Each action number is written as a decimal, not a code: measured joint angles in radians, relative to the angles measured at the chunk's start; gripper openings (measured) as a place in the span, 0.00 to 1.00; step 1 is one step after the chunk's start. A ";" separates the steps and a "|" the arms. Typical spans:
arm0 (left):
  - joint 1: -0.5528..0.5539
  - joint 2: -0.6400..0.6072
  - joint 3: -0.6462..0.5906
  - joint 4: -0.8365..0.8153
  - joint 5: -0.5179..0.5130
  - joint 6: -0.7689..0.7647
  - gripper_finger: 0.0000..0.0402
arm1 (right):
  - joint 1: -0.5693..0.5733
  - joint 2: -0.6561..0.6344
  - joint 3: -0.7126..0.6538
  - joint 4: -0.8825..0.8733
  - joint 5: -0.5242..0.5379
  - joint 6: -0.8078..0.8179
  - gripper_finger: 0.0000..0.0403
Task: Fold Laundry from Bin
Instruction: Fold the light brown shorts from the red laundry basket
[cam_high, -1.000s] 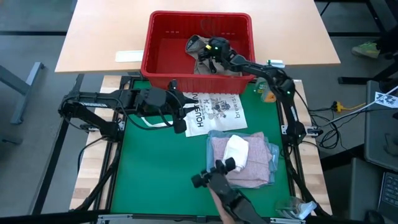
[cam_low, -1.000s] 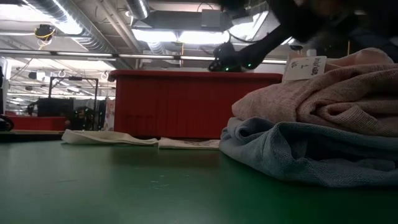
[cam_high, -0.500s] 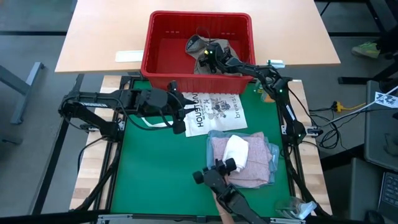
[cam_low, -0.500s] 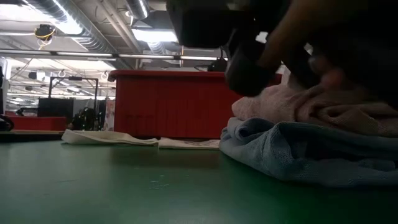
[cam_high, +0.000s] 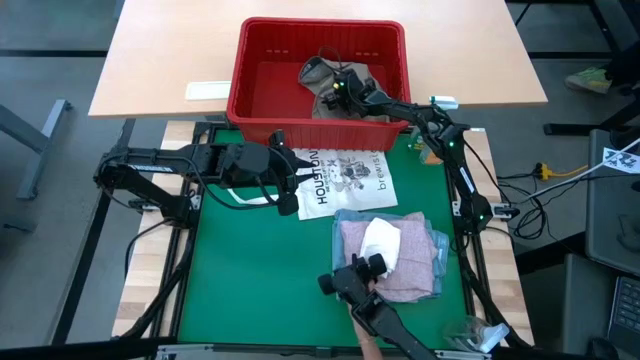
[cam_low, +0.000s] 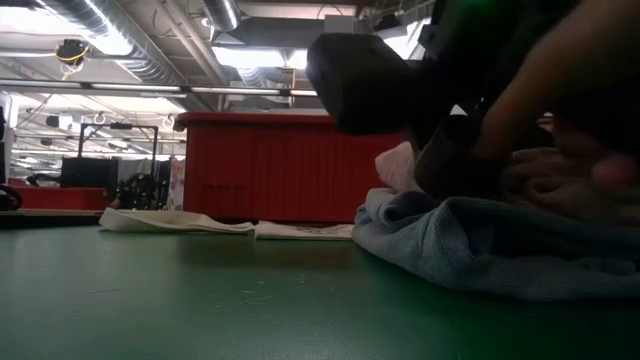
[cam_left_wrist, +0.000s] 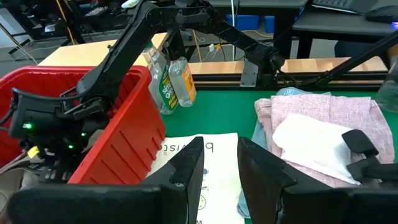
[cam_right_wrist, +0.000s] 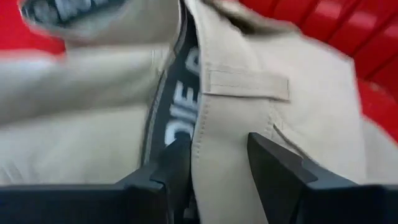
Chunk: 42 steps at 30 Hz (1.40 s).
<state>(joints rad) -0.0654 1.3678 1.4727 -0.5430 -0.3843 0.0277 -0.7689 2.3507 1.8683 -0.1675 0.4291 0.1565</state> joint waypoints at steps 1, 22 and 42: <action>0.000 0.000 0.000 0.000 0.000 0.000 0.23 | 0.000 0.001 0.000 -0.018 -0.007 -0.001 0.40; 0.000 0.000 0.000 -0.005 0.000 -0.001 0.23 | -0.005 -0.018 -0.001 0.015 -0.051 -0.007 0.05; 0.000 0.000 0.000 -0.028 -0.008 0.001 0.23 | -0.005 -0.331 -0.001 0.093 -0.187 -0.039 0.01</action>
<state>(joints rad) -0.0658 1.3678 1.4727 -0.5709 -0.3925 0.0284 -0.7734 2.0197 1.8675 -0.0743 0.2421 0.1173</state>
